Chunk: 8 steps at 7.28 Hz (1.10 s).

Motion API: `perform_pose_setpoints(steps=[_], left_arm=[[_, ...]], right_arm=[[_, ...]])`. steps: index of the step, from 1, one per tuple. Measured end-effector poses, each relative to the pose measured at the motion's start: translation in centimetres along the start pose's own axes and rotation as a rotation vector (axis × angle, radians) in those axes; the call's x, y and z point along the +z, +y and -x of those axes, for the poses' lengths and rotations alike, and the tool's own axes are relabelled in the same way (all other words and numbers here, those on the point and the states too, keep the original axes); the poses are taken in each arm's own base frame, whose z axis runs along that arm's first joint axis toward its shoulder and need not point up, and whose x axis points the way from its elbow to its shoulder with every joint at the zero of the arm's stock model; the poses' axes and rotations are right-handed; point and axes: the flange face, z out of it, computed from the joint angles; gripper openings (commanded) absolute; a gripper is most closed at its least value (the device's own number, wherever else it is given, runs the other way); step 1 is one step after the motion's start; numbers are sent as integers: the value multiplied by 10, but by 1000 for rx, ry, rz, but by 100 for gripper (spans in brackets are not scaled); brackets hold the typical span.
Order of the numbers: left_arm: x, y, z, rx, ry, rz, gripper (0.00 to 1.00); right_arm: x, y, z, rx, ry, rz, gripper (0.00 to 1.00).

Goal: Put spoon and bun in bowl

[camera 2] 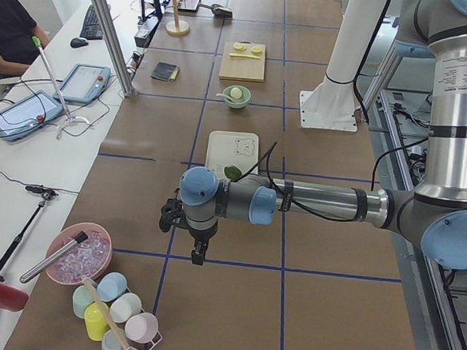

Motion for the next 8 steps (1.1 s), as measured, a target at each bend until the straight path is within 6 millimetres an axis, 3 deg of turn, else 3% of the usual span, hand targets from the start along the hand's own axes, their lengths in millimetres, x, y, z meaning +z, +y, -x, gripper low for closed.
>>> perform_pose_setpoints(steps=[8], left_arm=[[-2,0,-1,1,0,-3,100]], right_arm=[[2,-2,-3,20,7,-4,100]])
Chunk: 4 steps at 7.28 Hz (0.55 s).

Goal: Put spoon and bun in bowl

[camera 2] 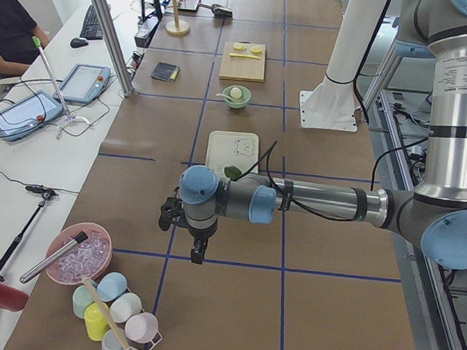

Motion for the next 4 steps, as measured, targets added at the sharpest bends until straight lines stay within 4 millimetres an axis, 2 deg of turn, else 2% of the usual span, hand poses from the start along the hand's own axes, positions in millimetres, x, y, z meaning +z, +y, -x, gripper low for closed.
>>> perform_pose_setpoints(steps=[4], left_arm=[[1,0,1,0,0,0,100]], right_arm=[[-2,-3,2,-4,0,-4,100]])
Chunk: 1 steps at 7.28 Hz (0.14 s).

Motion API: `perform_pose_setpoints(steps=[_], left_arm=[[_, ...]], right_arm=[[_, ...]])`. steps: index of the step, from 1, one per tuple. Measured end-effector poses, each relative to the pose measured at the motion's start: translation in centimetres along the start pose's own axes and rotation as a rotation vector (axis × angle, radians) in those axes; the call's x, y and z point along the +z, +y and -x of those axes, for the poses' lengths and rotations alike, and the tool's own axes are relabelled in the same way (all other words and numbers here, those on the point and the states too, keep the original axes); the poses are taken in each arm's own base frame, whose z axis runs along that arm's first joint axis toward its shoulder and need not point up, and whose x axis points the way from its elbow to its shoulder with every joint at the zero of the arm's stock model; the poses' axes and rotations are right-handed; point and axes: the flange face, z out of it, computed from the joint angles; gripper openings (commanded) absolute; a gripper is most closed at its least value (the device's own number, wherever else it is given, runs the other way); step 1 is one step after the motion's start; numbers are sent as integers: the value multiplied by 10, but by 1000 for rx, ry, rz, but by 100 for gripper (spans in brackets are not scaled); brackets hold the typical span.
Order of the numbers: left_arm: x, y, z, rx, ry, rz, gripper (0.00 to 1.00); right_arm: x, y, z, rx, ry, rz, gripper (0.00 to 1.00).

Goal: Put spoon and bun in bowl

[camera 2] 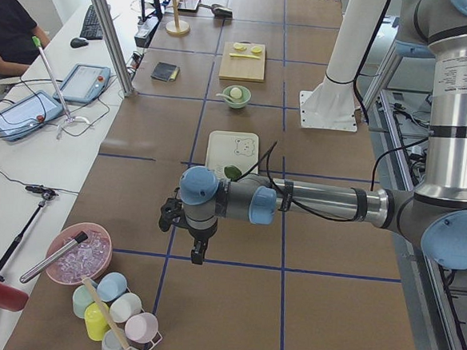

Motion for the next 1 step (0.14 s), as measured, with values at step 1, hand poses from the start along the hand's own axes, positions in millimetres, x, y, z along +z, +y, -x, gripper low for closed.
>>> perform_pose_setpoints(steps=[1], left_arm=[[0,0,0,0,0,0,100]], right_arm=[[0,0,0,-1,0,-1,100]])
